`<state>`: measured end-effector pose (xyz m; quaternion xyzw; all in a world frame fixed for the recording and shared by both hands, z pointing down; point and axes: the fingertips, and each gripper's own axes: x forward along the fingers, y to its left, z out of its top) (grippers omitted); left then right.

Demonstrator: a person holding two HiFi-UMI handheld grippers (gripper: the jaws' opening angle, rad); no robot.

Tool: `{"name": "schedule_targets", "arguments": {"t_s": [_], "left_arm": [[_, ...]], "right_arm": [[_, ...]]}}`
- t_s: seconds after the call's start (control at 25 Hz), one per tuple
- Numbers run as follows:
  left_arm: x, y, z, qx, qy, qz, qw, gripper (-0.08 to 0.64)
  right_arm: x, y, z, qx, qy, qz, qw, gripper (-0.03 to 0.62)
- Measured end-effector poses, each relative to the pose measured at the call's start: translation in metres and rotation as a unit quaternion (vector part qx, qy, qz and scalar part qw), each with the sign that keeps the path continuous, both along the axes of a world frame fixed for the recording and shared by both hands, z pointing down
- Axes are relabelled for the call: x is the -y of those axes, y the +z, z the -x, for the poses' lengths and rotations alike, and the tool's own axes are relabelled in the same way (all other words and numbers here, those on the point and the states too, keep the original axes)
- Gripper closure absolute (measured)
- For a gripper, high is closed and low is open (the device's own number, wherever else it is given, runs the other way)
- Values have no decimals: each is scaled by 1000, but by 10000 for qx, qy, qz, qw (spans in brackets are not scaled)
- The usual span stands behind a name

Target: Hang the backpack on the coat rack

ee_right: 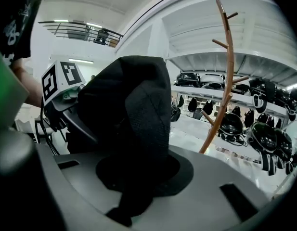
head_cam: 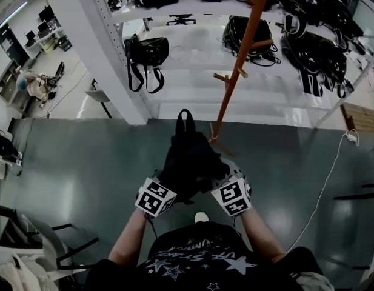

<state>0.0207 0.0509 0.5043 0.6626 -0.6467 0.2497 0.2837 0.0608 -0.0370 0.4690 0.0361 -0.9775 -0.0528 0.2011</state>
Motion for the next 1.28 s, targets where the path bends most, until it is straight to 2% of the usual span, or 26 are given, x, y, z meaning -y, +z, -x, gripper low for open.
{"name": "schedule_targets", "arguments": {"t_s": [0.4, 0.56, 0.72, 0.96, 1.28], "left_arm": [[44, 8, 25, -34, 244, 184, 9995, 469], [64, 16, 40, -111, 554, 168, 9983, 469], [95, 27, 63, -255, 1072, 141, 9938, 469], [151, 40, 106, -355, 1952, 180, 9799, 469], [209, 48, 152, -329, 3085, 396, 9498, 469]], "right_arm": [[45, 10, 22, -23, 186, 93, 9998, 518], [61, 14, 32, -32, 472, 87, 9988, 518], [87, 24, 47, -113, 954, 19, 9954, 518], [131, 34, 77, -239, 1869, 98, 9820, 518], [170, 44, 107, -428, 2963, 398, 9533, 520]]}}
